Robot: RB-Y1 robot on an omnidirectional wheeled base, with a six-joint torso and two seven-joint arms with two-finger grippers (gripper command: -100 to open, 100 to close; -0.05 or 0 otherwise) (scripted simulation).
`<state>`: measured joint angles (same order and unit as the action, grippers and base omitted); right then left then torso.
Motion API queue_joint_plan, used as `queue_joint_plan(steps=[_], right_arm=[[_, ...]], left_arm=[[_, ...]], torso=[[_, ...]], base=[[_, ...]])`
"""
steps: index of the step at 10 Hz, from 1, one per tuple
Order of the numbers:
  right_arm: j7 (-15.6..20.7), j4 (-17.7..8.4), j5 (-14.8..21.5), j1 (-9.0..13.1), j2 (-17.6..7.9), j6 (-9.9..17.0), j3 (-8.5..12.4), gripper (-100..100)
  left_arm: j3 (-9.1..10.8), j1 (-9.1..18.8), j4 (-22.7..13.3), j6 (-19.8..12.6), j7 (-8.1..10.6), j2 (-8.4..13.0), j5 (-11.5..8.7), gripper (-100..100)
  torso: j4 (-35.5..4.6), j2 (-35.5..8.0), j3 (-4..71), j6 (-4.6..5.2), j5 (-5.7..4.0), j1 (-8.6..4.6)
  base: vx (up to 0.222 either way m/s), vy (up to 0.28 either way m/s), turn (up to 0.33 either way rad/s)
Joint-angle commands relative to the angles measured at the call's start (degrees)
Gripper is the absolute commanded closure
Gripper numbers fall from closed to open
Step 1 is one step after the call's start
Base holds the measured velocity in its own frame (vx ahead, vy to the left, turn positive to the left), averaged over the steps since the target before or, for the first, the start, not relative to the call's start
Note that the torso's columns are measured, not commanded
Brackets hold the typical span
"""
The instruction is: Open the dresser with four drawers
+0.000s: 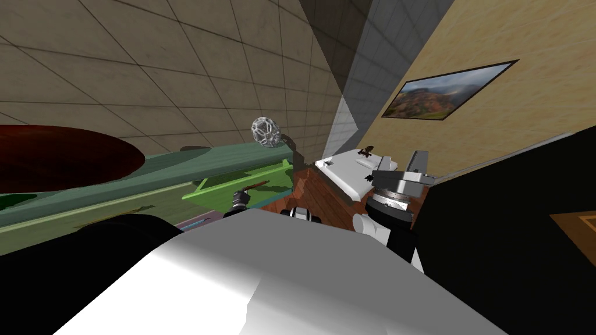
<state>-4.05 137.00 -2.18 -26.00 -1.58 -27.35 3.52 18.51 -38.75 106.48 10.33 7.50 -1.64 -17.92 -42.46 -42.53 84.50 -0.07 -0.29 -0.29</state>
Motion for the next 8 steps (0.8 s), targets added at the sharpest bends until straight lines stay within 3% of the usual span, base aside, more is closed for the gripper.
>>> queue_joint_plan(steps=[1, 2, 3, 5, 8], right_arm=[[0.00, 0.00, 0.00, 0.01, 0.00, 0.00, 0.00, 0], [0.00, 0.00, 0.00, 0.00, 0.00, 0.00, 0.00, 0], [0.00, 0.00, 0.00, 0.00, 0.00, 0.00, 0.00, 0], [0.00, 0.00, 0.00, -0.01, -0.01, 0.00, 0.01, 0], [0.00, 0.00, 0.00, -0.02, -0.01, 0.00, 0.02, 0]], left_arm=[[-0.06, -0.53, 1.13, 0.82, 0.08, 0.09, -0.09, 100], [-0.16, -0.81, 1.54, 1.07, 0.08, 0.05, -0.10, 100], [-0.15, -2.73, 3.48, -0.82, 0.41, -0.16, -0.68, -100], [0.07, -4.56, 6.15, -2.10, 0.78, -0.26, -1.31, -100], [0.41, -7.30, 10.16, -4.02, 1.33, -0.40, -2.25, -100]], torso=[[-0.04, -0.12, -0.08, 0.00, -0.02, -0.03], [-0.07, -0.08, -0.04, -0.04, -0.09, -0.01], [-0.10, -0.11, -0.02, -0.04, -0.17, -0.14], [0.20, 0.57, 0.29, 0.08, 0.24, 0.51], [0.18, 0.29, 0.10, 0.07, 0.27, 0.28]], base=[[-0.135, -0.104, 0.004], [-0.136, -0.127, 0.010], [-0.052, -0.059, -0.021], [0.038, 0.018, -0.034], [0.043, 0.019, -0.025]])
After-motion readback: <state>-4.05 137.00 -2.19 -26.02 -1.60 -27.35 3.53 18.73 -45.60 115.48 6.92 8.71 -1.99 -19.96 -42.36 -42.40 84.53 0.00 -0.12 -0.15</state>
